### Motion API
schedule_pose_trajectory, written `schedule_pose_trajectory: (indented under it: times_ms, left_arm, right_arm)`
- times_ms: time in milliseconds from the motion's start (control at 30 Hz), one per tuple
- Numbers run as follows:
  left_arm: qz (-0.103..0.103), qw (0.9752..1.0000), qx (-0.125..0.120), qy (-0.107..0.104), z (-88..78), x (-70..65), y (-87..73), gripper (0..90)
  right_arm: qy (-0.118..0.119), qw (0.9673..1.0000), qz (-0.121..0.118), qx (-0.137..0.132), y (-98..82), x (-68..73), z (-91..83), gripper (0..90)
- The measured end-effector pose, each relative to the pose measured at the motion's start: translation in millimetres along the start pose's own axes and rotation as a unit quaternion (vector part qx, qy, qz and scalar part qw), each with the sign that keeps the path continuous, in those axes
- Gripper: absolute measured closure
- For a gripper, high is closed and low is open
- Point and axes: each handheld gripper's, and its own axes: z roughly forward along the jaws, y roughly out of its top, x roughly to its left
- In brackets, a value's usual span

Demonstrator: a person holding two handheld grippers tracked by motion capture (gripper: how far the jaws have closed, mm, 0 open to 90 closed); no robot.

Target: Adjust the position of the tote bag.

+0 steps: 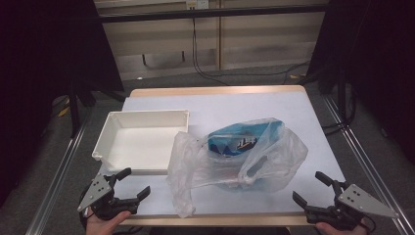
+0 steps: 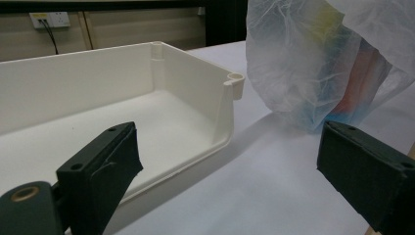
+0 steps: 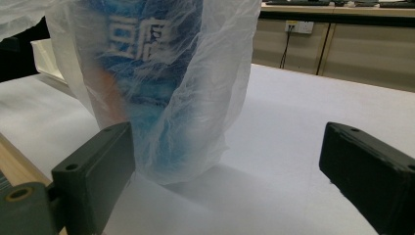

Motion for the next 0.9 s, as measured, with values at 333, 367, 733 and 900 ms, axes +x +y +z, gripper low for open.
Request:
schedule_pose_trajectory:
  times_ms: [333, 367, 733, 900]
  left_arm:
    - [-0.002, 0.9999, 0.010, 0.007, -0.9, 4.2, 0.2, 7.1]
    - [-0.006, 0.9999, 0.009, 0.000, -0.2, 4.3, -0.1, 7.1]
    - [0.004, 0.9994, 0.026, -0.021, 0.6, 1.4, 1.9, 11.5]
    - [0.009, 0.9993, 0.025, -0.025, -0.8, -1.8, 3.0, 12.1]
  right_arm:
    - [0.012, 0.9999, 0.007, 0.007, 0.8, 1.5, 0.2, 13.3]
    - [0.014, 0.9999, 0.007, 0.007, 0.9, 1.5, 0.3, 14.4]
    - [0.054, 0.9984, 0.012, 0.011, 5.8, 7.2, -2.7, 30.1]
    - [0.079, 0.9967, 0.006, 0.016, 9.4, 10.9, -4.8, 38.8]
